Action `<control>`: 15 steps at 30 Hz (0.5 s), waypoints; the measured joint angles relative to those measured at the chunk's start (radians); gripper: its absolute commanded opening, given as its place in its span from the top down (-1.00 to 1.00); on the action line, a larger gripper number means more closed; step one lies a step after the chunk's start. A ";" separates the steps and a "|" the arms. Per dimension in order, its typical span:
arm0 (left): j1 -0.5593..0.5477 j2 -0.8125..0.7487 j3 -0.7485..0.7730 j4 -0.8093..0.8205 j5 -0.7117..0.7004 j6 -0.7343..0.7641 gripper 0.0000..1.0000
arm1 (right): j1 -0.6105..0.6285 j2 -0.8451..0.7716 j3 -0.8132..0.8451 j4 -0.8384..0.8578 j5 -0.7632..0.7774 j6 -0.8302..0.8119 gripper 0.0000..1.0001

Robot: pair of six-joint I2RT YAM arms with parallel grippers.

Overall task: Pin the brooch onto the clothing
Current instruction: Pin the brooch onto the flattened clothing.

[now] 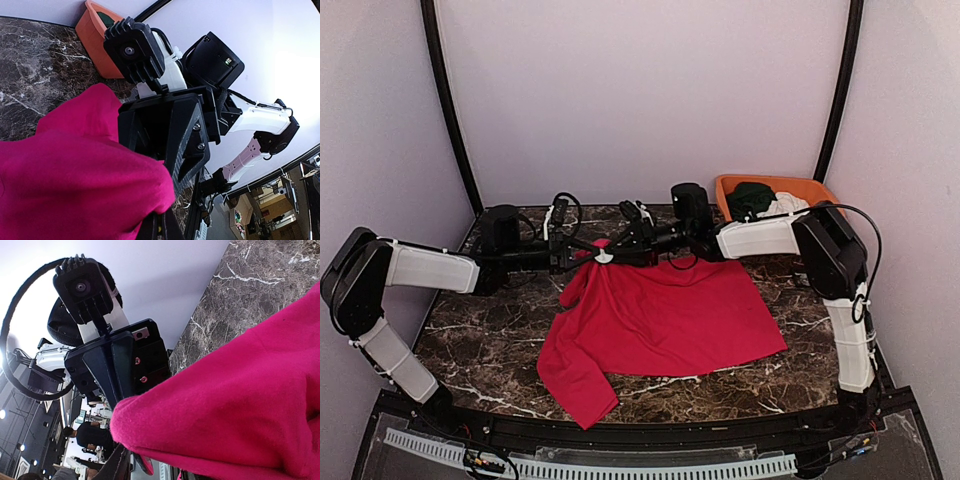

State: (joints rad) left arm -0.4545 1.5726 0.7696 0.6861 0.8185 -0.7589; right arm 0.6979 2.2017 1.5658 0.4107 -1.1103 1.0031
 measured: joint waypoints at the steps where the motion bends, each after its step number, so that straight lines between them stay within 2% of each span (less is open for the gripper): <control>1: 0.000 0.000 0.000 -0.002 -0.001 0.003 0.99 | 0.000 -0.001 0.000 0.000 0.000 0.000 0.34; 7: 0.000 0.000 0.000 -0.067 -0.022 0.042 0.99 | 0.005 -0.010 0.008 -0.037 0.007 -0.042 0.33; 15: 0.000 0.000 0.000 -0.109 -0.034 0.075 0.99 | 0.018 -0.012 0.090 -0.252 0.070 -0.185 0.33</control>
State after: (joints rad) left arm -0.4545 1.5726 0.7696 0.5774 0.7849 -0.6842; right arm 0.7158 2.1895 1.6562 0.1585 -1.0401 0.8185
